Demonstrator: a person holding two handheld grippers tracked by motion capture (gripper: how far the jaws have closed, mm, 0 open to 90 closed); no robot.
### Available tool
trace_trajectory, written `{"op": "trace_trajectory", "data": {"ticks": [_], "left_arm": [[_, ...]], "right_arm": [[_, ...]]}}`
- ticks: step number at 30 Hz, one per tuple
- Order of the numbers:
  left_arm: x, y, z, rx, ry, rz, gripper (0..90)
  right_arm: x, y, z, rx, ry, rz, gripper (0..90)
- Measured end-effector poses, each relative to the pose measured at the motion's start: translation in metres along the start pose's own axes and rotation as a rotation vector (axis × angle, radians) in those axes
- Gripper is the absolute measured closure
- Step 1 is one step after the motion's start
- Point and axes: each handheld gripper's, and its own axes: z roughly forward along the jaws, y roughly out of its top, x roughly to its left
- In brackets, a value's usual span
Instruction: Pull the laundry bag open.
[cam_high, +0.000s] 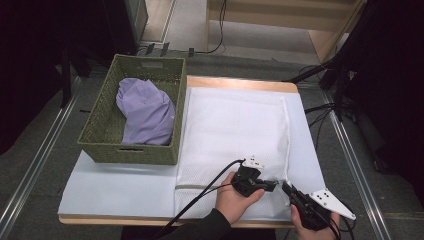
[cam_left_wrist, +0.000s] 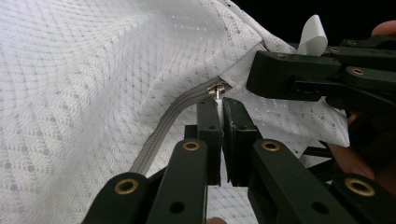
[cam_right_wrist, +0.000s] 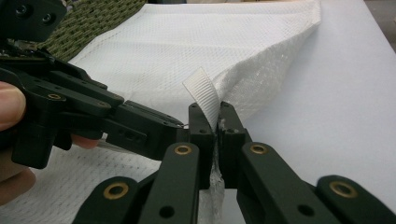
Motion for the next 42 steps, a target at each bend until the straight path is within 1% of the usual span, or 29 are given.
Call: {"op": "trace_trajectory", "data": {"ticks": [1, 6, 11, 13, 16, 19, 23, 24, 25, 26, 29, 31, 35, 37, 40, 41, 42], "left_arm": [[0.0, 0.0, 0.0, 0.0, 0.0, 0.0, 87.5], [-0.002, 0.0, -0.001, -0.004, 0.027, 0.027, 87.5], [-0.003, -0.001, -0.002, -0.003, 0.038, 0.037, 87.6], [-0.003, -0.001, -0.003, -0.003, 0.039, 0.03, 87.6], [-0.004, -0.001, -0.004, -0.003, 0.04, 0.03, 87.6], [-0.004, 0.0, -0.004, 0.001, 0.046, 0.029, 87.6], [-0.003, 0.0, -0.005, 0.004, 0.043, 0.031, 87.6], [-0.004, 0.0, -0.006, 0.008, 0.052, 0.031, 87.6], [-0.004, 0.0, -0.006, 0.006, 0.053, 0.034, 87.6], [-0.003, -0.001, -0.006, 0.002, 0.044, 0.029, 87.6], [-0.004, -0.001, -0.006, 0.004, 0.061, 0.037, 87.6], [-0.005, -0.001, -0.006, 0.0, 0.057, 0.033, 87.7], [-0.003, -0.001, -0.007, 0.015, 0.078, 0.031, 87.7], [-0.002, -0.003, -0.007, 0.015, 0.089, 0.024, 87.7], [0.002, -0.006, -0.009, 0.008, 0.088, 0.007, 87.7], [0.002, -0.007, -0.01, 0.016, 0.096, 0.02, 87.7], [0.002, -0.007, -0.01, 0.016, 0.096, 0.02, 87.7]], "right_arm": [[0.0, 0.0, 0.0, 0.0, 0.0, 0.0, 88.6], [0.001, 0.0, 0.0, -0.007, -0.008, -0.015, 88.7], [0.003, 0.0, 0.0, -0.007, -0.014, -0.024, 88.7], [0.003, 0.0, 0.0, -0.007, -0.013, -0.026, 88.7], [0.004, 0.0, 0.0, -0.008, -0.012, -0.03, 88.7], [0.005, 0.0, 0.0, -0.007, -0.021, -0.044, 88.8], [0.005, 0.0, -0.001, -0.008, -0.022, -0.048, 88.7], [0.006, 0.0, -0.001, -0.01, -0.022, -0.048, 88.8], [0.006, 0.0, -0.001, -0.014, -0.027, -0.05, 88.8], [0.006, 0.001, -0.002, -0.016, -0.028, -0.05, 88.8], [0.007, 0.0, -0.002, -0.017, -0.029, -0.051, 88.8], [0.007, 0.001, -0.002, -0.019, -0.031, -0.058, 88.8], [0.007, 0.0, -0.002, -0.017, -0.033, -0.059, 88.8], [0.006, 0.002, -0.005, -0.034, -0.047, -0.054, 88.9], [0.003, 0.002, -0.007, -0.039, -0.05, -0.044, 88.9], [0.004, 0.001, -0.005, -0.035, -0.045, -0.047, 88.9], [0.004, 0.001, -0.005, -0.035, -0.045, -0.047, 88.9]]}}
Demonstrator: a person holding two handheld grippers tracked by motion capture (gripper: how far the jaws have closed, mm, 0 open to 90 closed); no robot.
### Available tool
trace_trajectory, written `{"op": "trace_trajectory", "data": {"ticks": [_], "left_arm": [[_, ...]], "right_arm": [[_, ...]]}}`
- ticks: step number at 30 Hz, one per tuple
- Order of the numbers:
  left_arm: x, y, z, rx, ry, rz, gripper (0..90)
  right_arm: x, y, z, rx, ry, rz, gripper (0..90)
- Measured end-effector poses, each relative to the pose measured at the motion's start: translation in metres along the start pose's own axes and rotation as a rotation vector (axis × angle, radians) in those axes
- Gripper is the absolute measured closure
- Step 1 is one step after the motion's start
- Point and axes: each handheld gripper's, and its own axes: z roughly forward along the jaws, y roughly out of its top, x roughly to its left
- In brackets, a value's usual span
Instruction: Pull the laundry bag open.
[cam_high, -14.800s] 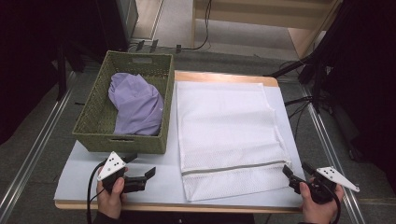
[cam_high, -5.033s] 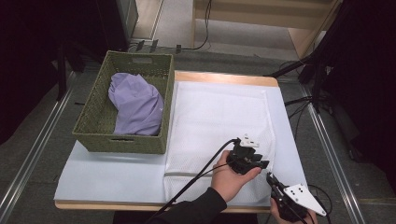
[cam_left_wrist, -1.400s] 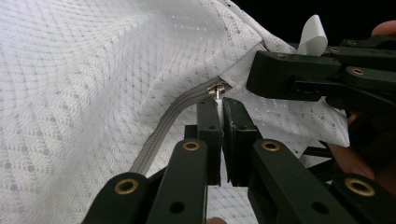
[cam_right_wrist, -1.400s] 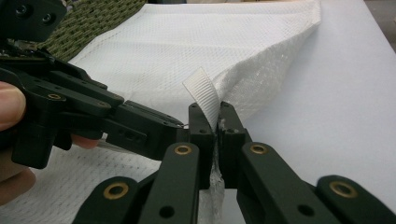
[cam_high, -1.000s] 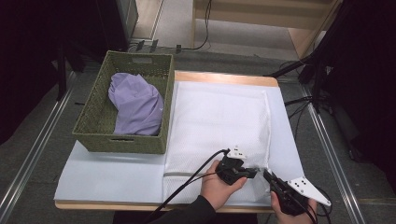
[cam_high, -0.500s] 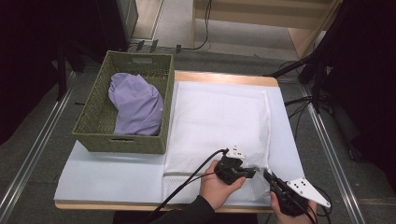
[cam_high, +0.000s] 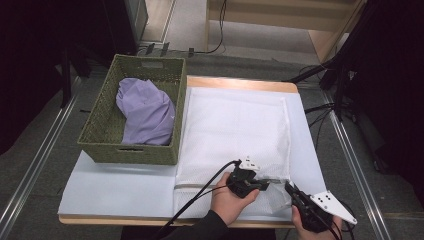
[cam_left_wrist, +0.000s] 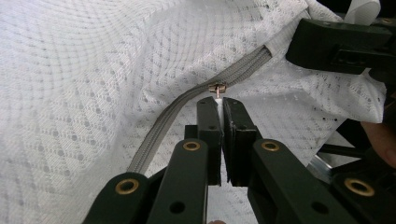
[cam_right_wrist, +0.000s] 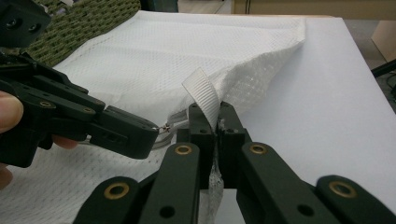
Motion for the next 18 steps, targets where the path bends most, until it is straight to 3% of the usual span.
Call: {"op": "trace_trajectory", "data": {"ticks": [6, 10, 18], "left_arm": [[0.0, -0.002, -0.004, -0.004, 0.013, 0.005, 87.7], [0.005, -0.006, -0.009, -0.005, 0.025, -0.008, 87.6], [0.01, -0.015, -0.02, -0.004, 0.064, 0.008, 87.6]], "right_arm": [[0.005, 0.001, 0.0, -0.004, -0.019, -0.037, 88.8], [0.002, 0.002, -0.003, -0.016, -0.038, -0.034, 88.9], [0.003, 0.002, -0.003, -0.016, -0.05, -0.043, 88.9]]}}
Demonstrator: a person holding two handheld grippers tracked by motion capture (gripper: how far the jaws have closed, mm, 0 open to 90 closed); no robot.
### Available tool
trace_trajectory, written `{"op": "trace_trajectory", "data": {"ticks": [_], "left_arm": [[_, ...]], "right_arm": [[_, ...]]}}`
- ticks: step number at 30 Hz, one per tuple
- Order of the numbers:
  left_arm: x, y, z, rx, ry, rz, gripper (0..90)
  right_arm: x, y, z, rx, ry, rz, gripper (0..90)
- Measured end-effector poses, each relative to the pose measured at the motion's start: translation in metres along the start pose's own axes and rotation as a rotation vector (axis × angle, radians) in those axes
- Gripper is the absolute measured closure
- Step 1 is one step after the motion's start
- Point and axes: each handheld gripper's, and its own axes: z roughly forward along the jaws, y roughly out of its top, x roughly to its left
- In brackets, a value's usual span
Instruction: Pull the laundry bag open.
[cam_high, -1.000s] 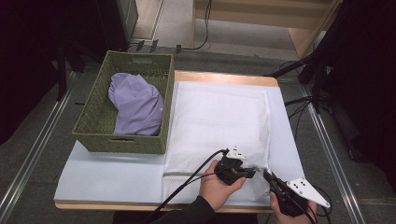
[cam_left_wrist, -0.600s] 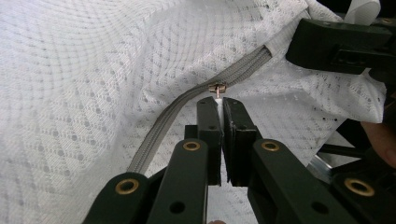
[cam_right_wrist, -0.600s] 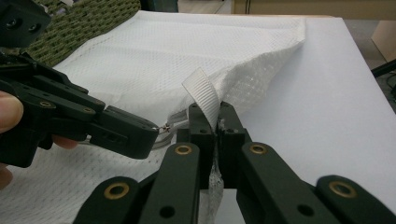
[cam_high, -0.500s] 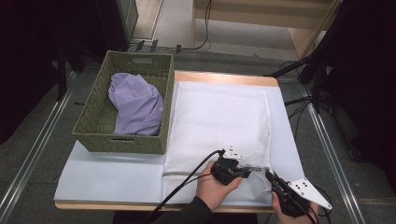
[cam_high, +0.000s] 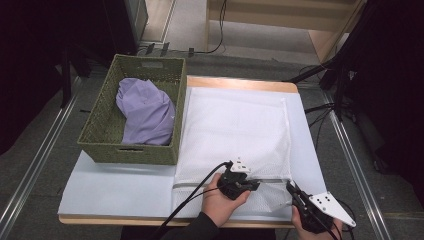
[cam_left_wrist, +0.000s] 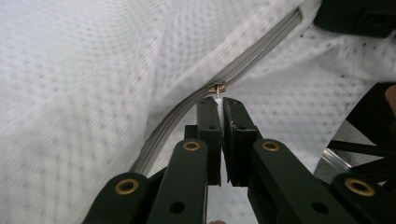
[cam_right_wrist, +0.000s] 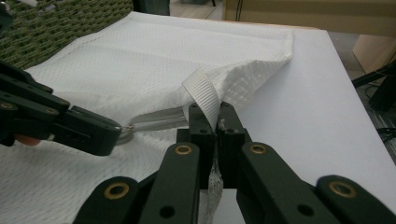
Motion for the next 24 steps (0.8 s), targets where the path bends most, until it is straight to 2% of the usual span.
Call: {"op": "trace_trajectory", "data": {"ticks": [8, 15, 24], "left_arm": [[0.014, -0.013, -0.014, -0.007, 0.035, -0.037, 87.6], [0.016, -0.017, -0.026, -0.015, 0.064, -0.023, 87.6], [0.027, -0.028, -0.038, -0.026, 0.099, -0.057, 87.5]], "right_arm": [[-0.005, 0.0, -0.001, -0.008, -0.025, 0.006, 88.8], [-0.004, -0.001, -0.001, -0.004, -0.032, 0.0, 88.8], [-0.006, -0.001, 0.0, 0.001, -0.039, 0.001, 88.8]]}}
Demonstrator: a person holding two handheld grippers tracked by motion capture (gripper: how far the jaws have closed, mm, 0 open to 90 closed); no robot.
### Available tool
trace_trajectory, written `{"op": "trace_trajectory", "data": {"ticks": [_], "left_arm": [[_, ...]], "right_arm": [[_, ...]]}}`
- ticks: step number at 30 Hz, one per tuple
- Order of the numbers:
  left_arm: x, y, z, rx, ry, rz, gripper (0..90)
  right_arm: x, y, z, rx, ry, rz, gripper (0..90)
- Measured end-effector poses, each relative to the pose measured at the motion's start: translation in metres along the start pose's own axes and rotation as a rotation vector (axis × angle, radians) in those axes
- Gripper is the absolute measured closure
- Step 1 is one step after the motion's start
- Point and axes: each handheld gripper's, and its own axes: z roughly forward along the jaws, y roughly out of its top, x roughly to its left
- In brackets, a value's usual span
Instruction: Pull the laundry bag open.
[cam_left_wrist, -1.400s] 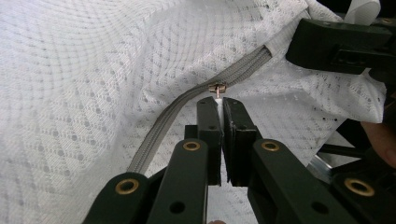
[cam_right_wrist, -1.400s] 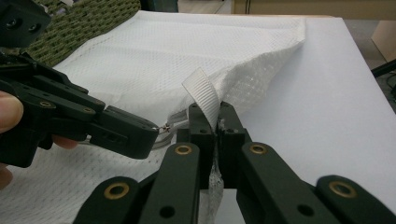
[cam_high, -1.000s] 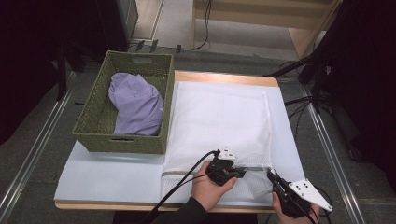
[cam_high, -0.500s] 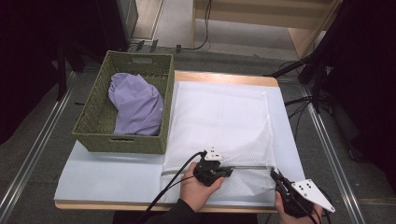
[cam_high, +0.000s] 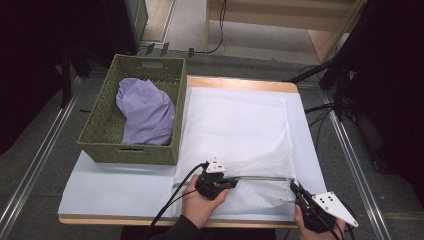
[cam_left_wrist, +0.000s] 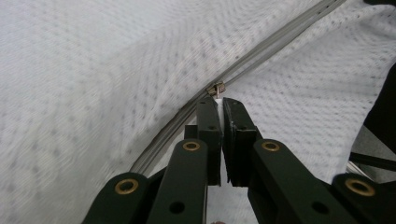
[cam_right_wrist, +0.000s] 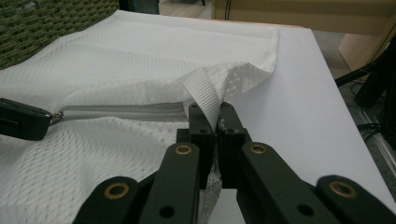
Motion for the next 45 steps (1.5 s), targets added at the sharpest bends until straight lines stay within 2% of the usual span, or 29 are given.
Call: {"op": "trace_trajectory", "data": {"ticks": [9, 21, 35, 41, 44, 45], "left_arm": [[0.014, -0.01, -0.016, -0.014, 0.044, -0.02, 87.5], [0.021, -0.017, -0.034, -0.006, 0.104, -0.003, 87.5], [0.036, -0.029, -0.052, 0.0, 0.139, -0.012, 87.5], [0.038, -0.033, -0.06, -0.002, 0.174, 0.01, 87.5], [0.038, -0.035, -0.064, 0.004, 0.197, 0.033, 87.5], [0.039, -0.036, -0.067, 0.012, 0.217, 0.043, 87.5]], "right_arm": [[-0.002, 0.0, 0.0, 0.004, -0.014, 0.001, 88.8], [-0.002, 0.0, 0.0, 0.001, -0.023, -0.009, 88.8], [-0.002, 0.001, 0.0, 0.002, -0.029, -0.011, 88.8], [-0.002, 0.001, 0.0, -0.002, -0.032, -0.013, 88.8], [-0.003, 0.001, -0.001, -0.003, -0.035, -0.016, 88.8], [-0.003, 0.002, -0.001, -0.004, -0.035, -0.014, 88.8]]}}
